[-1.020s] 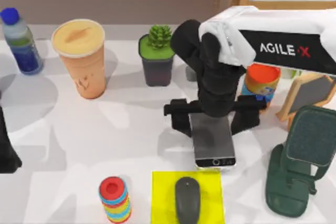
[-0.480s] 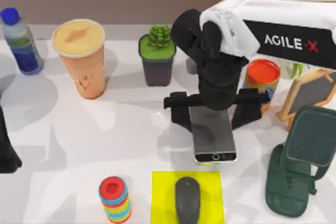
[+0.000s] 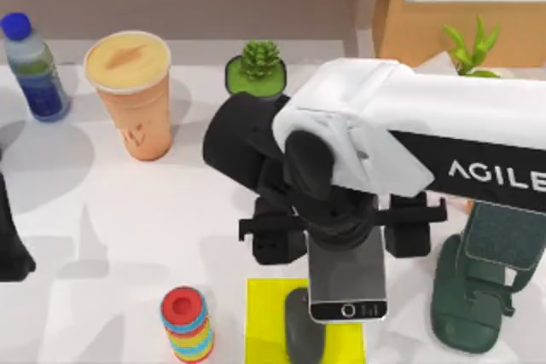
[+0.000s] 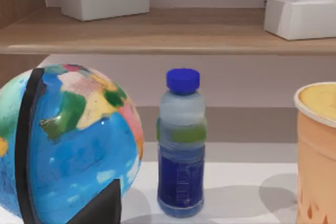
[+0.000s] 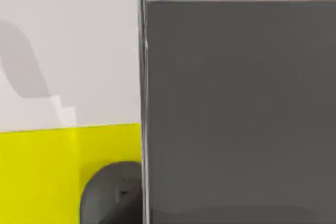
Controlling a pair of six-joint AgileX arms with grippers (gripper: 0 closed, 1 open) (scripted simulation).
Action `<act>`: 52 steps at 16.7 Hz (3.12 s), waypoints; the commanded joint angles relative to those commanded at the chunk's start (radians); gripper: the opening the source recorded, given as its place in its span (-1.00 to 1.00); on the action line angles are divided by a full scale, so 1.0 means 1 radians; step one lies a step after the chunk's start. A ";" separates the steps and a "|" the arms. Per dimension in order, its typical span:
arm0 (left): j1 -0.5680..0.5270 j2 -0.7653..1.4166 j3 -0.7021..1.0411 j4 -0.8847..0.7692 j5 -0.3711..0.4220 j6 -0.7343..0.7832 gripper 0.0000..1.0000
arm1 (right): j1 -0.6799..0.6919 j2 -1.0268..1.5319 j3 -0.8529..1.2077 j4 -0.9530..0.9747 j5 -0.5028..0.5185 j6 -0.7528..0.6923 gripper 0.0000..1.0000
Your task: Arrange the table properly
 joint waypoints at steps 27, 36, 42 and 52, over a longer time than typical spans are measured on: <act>0.000 0.000 0.000 0.000 0.000 0.000 1.00 | 0.560 -0.794 -0.563 -0.165 0.790 0.498 -1.00; 0.000 0.000 0.000 0.000 0.000 0.000 1.00 | 0.402 -0.782 -0.635 0.084 0.767 0.321 -1.00; 0.000 0.000 0.000 0.000 0.000 0.000 1.00 | 0.167 -0.724 -0.734 0.318 0.748 0.225 -1.00; 0.000 0.000 0.000 0.000 0.000 0.000 1.00 | 0.163 -0.720 -0.735 0.323 0.748 0.225 -0.25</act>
